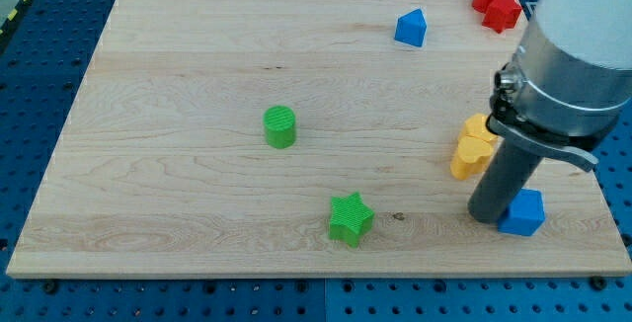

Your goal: Move the arm to the top left to the green circle

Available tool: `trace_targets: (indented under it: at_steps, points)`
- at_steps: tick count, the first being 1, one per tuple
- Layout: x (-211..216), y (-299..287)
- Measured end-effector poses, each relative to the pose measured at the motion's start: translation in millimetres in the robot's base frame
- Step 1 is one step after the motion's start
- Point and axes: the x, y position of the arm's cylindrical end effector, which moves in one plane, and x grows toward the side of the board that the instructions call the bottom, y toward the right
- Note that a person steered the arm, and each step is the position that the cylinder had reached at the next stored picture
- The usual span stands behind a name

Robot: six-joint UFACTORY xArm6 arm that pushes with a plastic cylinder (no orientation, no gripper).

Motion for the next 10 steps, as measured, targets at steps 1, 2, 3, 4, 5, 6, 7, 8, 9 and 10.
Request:
trace_targets:
  at_steps: [1, 2, 3, 4, 5, 6, 7, 8, 9, 10]
  points:
    - [0.0, 15.7]
    - [0.0, 26.6]
    - [0.0, 15.1]
    - [-0.8, -25.5]
    - [-13.3, -65.9]
    - [-45.7, -91.7]
    - [-86.8, -113.3]
    - [-128.8, -141.0]
    - [-162.6, -192.5]
    - [-175.6, -251.4]
